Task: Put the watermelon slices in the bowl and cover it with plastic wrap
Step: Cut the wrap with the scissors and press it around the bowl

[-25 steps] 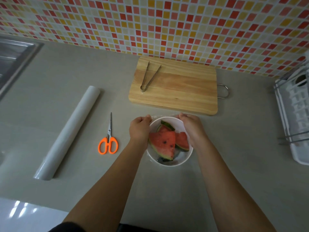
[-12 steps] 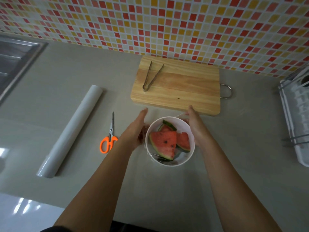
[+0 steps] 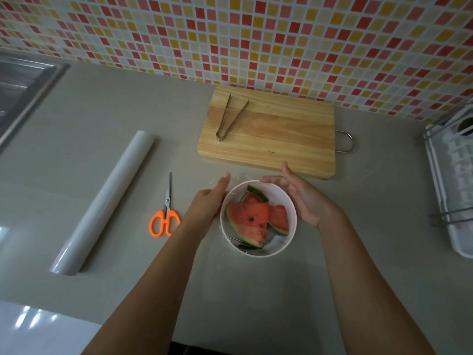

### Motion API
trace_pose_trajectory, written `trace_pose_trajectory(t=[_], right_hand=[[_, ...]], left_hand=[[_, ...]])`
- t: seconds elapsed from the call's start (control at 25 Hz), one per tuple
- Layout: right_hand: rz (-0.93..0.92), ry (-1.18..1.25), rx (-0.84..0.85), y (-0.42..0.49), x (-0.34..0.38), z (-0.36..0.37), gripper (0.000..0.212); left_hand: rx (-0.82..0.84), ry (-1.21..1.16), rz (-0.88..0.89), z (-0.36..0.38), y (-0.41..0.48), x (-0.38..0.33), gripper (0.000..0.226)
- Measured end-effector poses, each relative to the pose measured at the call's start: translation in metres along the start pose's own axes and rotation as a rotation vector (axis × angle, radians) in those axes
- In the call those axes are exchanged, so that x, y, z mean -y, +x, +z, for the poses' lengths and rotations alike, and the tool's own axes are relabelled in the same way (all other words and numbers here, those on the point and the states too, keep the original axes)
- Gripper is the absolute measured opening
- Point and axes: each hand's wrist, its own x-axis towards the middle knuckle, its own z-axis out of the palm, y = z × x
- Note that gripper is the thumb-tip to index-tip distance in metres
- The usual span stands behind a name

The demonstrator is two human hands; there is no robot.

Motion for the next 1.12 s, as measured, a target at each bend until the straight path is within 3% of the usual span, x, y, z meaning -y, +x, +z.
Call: trace_pose_trajectory(t=[0.12,0.28,0.6,0.84,1.12], right_hand=[[-0.072,0.064,-0.076,0.004,-0.001,0.004,0.065],[-0.154,0.051,-0.141,-0.001,-0.007,0.006,0.057],[-0.151,0.083,-0.088,-0.008,-0.016,0.003,0.063],[-0.185,0.205,-0.189,-0.002,-0.026,0.016,0.076],[-0.180,0.037,-0.401,0.007,-0.028,0.028,0.095]], left_hand=[[0.062,-0.246,0.048,0.008,0.000,-0.004,0.045],[0.001,-0.395,0.106,0.017,-0.001,-0.005,0.032],[-0.021,-0.325,0.160,0.019,0.000,-0.003,0.032],[-0.171,-0.360,0.115,0.026,0.002,0.000,0.026],[-0.229,-0.386,0.038,0.031,0.001,-0.002,0.014]])
